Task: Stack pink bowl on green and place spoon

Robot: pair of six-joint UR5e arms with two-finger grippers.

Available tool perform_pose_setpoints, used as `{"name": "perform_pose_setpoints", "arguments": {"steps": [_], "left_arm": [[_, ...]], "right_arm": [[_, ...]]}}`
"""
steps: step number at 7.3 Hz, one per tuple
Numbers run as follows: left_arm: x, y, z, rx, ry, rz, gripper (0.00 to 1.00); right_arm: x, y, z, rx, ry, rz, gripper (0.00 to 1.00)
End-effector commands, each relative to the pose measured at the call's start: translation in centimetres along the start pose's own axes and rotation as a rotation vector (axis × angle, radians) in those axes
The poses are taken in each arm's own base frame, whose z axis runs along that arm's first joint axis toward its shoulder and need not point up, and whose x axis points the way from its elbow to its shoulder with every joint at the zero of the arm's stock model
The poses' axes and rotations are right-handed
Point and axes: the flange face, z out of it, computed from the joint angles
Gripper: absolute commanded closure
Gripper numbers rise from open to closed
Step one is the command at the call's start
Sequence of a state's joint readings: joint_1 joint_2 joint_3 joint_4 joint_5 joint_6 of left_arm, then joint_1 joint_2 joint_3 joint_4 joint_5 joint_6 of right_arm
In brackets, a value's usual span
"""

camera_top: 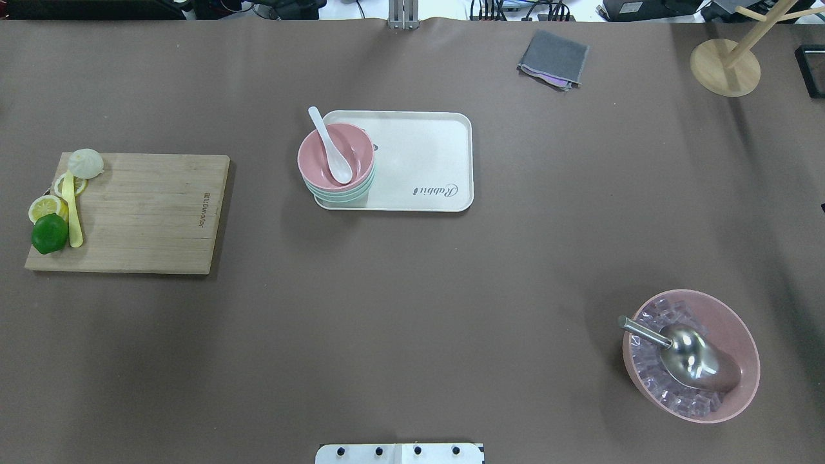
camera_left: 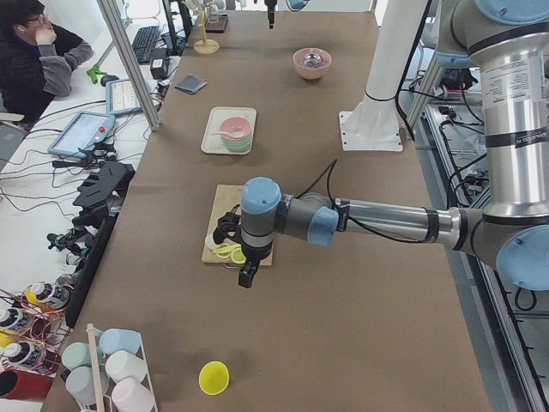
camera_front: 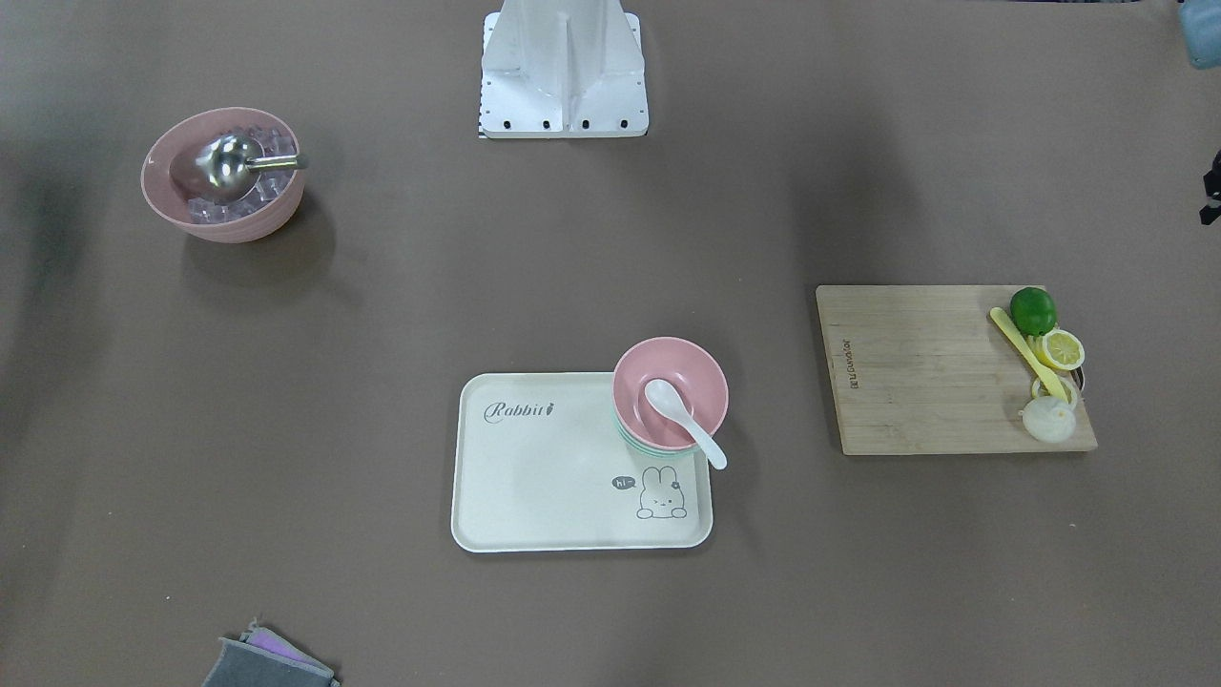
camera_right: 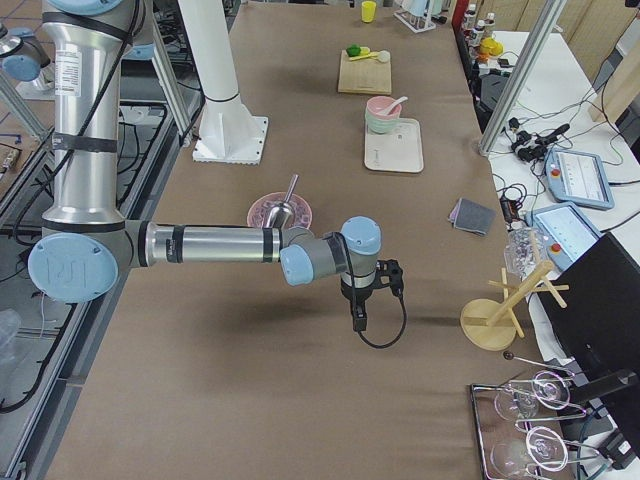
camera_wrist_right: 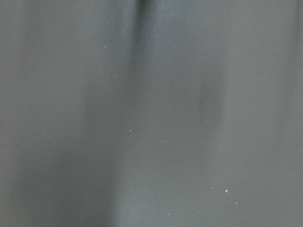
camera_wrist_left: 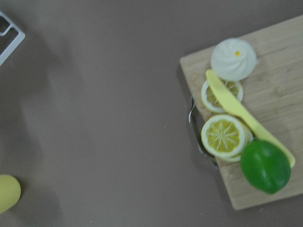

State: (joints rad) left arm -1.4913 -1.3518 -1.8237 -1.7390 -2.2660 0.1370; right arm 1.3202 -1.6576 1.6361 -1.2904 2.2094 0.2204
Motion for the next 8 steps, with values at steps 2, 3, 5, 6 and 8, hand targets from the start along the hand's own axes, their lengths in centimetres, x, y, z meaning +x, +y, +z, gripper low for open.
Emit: {"name": "perform_pose_setpoints", "arguments": {"steps": [2,3,5,6,8], "left_arm": [[-4.0,6.4,1.6,-0.047,0.024,-0.052,0.02],[-3.9,7.3,1.8,-0.043,0.049,-0.063,0.02],[-3.4,5.9,1.5,-0.099,0.106,-0.217,0.02],[-3.2,5.7,1.2,-0.104,0.103,-0.313,0.02],[-2.9,5.6,0.9,-0.102,0.095,-0.415,0.02]], "right_arm": [[1.5,-0.1,-3.8,-0.015,-0.094,0.091,0.0],[1.0,0.1,-5.3,-0.039,-0.089,0.089,0.0],[1.4,1.4,-8.2,-0.065,-0.077,0.092,0.0],[2.0,1.9,-8.3,-0.066,-0.071,0.105,0.0],[3.5,2.9,-8.5,-0.063,-0.046,0.136,0.0]]}}
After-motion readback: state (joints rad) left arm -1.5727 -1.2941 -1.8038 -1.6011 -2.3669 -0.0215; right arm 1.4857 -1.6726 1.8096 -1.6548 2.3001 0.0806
